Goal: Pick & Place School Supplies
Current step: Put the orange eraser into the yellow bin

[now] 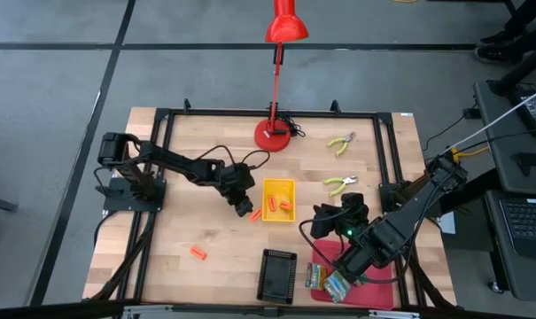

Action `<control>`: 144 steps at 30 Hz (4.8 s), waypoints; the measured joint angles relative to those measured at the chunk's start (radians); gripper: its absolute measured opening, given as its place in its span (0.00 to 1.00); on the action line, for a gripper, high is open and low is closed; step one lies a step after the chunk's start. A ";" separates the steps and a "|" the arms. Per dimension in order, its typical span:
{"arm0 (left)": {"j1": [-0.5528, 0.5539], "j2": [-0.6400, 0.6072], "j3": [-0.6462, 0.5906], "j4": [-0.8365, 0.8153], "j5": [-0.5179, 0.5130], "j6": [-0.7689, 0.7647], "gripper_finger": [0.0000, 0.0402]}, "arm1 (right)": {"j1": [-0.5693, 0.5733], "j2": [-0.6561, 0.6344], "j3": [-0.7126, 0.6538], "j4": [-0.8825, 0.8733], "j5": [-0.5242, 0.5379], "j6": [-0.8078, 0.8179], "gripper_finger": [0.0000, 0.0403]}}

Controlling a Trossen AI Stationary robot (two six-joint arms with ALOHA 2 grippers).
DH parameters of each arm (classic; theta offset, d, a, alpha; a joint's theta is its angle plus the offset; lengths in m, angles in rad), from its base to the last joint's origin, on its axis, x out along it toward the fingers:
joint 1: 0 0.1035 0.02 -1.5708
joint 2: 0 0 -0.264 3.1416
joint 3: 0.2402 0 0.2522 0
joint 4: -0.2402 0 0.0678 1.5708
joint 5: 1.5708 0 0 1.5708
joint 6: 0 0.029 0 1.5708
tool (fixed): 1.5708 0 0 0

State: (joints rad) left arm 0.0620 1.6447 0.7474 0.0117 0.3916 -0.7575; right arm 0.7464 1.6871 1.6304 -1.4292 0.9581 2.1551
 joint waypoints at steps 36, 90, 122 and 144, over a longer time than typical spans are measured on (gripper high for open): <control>-0.052 0.064 -0.008 0.097 -0.076 -0.071 0.00 | 0.000 0.000 0.000 -0.004 0.021 0.003 0.36; -0.084 0.145 0.135 -0.246 -0.338 0.151 0.00 | 0.003 0.000 0.000 -0.007 -0.001 0.010 0.36; -0.274 0.148 0.203 -0.243 -0.579 0.148 0.54 | 0.011 0.000 0.000 -0.026 -0.017 0.006 0.36; -0.293 0.180 0.209 -0.284 -0.681 0.008 0.12 | 0.021 0.000 0.000 -0.054 -0.034 0.008 0.36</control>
State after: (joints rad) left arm -0.2306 1.8249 0.9569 -0.2721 -0.2890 -0.7499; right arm 0.7677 1.6867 1.6306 -1.4827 0.9241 2.1632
